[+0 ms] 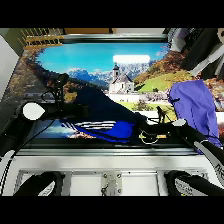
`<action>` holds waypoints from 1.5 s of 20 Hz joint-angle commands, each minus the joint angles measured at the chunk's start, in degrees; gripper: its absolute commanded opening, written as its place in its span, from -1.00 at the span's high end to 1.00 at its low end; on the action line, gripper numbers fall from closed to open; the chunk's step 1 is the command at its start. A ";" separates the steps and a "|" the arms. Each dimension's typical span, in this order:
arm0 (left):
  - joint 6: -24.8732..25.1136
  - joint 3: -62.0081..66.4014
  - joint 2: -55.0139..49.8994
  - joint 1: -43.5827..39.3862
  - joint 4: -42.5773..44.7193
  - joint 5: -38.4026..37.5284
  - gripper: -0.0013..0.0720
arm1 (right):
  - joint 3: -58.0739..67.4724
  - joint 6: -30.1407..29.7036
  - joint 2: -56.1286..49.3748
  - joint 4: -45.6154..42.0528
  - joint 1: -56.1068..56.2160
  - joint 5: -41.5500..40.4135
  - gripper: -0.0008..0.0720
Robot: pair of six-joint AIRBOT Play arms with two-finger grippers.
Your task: Fold the clothes and pants, and hang the long-sleeved shirts on hangers.
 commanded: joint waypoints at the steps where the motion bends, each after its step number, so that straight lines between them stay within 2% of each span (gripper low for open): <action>1: 0.04 0.07 0.04 -0.04 0.00 0.00 0.85 | -0.04 0.00 -0.37 -0.46 0.83 0.22 -0.97; 7: 0.04 0.07 0.04 -0.04 -0.09 0.00 0.85 | -0.02 -0.04 -1.46 6.58 6.58 -5.90 -0.97; 8: 0.04 0.07 0.04 -0.04 -0.09 0.00 0.85 | 0.00 -0.04 -1.46 6.69 7.17 -6.93 -0.85; 9: 0.04 0.07 0.04 -0.04 -0.09 -0.04 0.85 | 0.00 -0.09 -1.46 6.64 7.26 -7.34 -0.38; 10: 0.04 0.07 0.04 -0.04 -0.09 -0.07 0.85 | 0.02 -0.11 -1.46 6.40 7.17 -7.56 -0.19; 11: 0.04 0.07 0.04 -0.04 -0.09 -0.13 0.85 | 0.02 -0.90 -1.46 6.45 7.06 -7.50 -0.18; 14: 0.04 0.07 0.04 -0.04 -0.09 -0.13 0.85 | 0.98 -3.58 -1.31 3.67 6.95 -7.28 0.90; 16: 0.04 0.07 0.04 -0.04 -0.07 -0.15 0.85 | 2.82 -4.85 -1.29 3.13 6.91 -6.05 0.94; 18: 0.04 0.07 0.04 -0.04 -0.07 -0.13 0.85 | 7.89 -4.15 -1.31 -1.57 5.60 -1.25 0.94; 21: 0.04 0.07 0.07 -0.04 -0.07 -0.13 0.85 | 21.97 6.78 -1.36 -16.98 -1.07 6.58 0.94; 24: 0.04 0.07 0.04 -0.07 -0.09 -0.13 0.85 | 38.58 17.38 -1.68 -28.61 -12.15 8.41 0.94; 27: 0.04 0.07 0.04 -0.04 -0.07 -0.11 0.85 | 51.21 24.72 -3.52 -30.51 -25.07 8.41 0.94; 30: 0.04 0.07 0.04 -0.04 -0.07 0.02 0.85 | 56.68 29.88 -3.80 -30.51 -36.94 9.09 0.94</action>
